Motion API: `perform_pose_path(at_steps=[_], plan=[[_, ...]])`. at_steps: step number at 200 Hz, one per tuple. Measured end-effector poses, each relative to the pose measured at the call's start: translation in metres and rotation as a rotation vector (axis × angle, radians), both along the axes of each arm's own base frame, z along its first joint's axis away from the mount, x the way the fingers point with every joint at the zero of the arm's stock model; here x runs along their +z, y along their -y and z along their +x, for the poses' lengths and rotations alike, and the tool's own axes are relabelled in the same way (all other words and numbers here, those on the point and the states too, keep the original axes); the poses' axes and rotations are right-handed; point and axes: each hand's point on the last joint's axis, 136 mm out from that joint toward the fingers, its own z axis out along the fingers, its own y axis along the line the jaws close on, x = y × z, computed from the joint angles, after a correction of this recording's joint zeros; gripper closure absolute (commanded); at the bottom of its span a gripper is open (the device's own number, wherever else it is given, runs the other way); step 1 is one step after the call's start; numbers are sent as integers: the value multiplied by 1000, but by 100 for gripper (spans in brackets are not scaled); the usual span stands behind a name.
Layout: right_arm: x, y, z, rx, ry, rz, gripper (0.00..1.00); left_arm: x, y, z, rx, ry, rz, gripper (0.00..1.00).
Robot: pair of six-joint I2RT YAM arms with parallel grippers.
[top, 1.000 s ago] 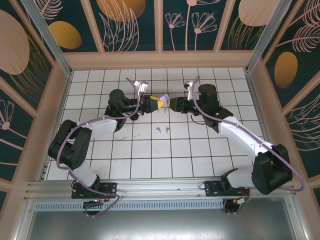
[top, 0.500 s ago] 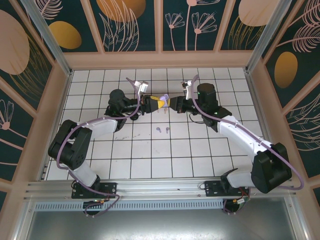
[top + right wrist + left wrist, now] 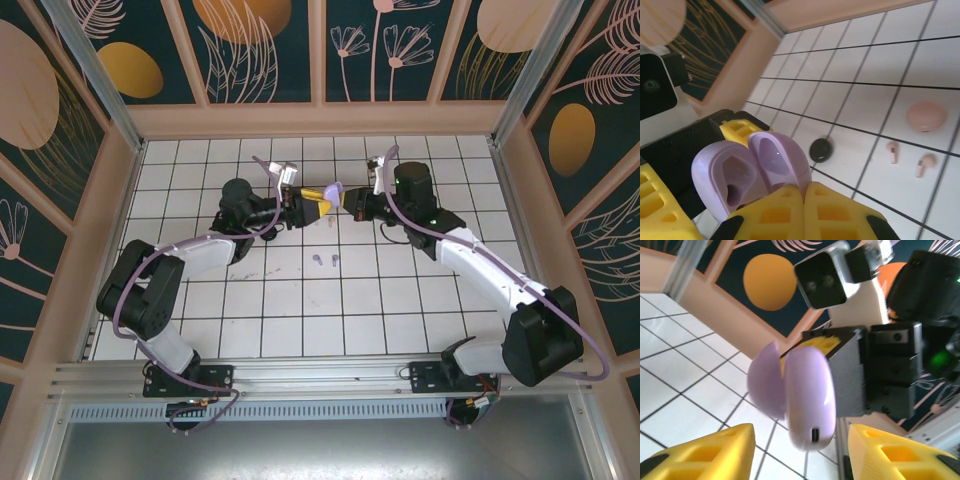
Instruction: Insert the wireless bluetooth earbuds into the charging case
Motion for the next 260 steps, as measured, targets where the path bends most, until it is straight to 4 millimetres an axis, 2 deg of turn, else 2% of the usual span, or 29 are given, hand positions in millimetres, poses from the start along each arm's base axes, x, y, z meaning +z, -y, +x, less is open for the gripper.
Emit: perform_pose_path(at_steps=[16, 33, 61, 97, 133, 181, 216, 260], plan=[[1, 7, 5, -35, 7, -49, 100, -5, 1, 6, 17, 0, 41, 42], [-2, 16, 8, -62, 15, -112, 100, -3, 1, 11, 29, 38, 89, 39], [-6, 30, 10, -79, 32, -226, 100, 16, 3, 16, 13, 132, 172, 37], [-8, 41, 7, -52, 74, -359, 100, 33, 6, 13, -72, 217, 273, 36], [-8, 47, 0, 9, 114, -464, 100, 23, 9, 8, -174, 211, 357, 37], [-8, 40, -14, 89, 141, -540, 100, -10, 10, 1, -304, 121, 436, 40], [-17, 26, -21, 142, 137, -574, 100, -14, 8, -8, -367, 94, 446, 41], [-24, 8, -21, 184, 132, -602, 100, -12, 6, -18, -407, 84, 432, 42]])
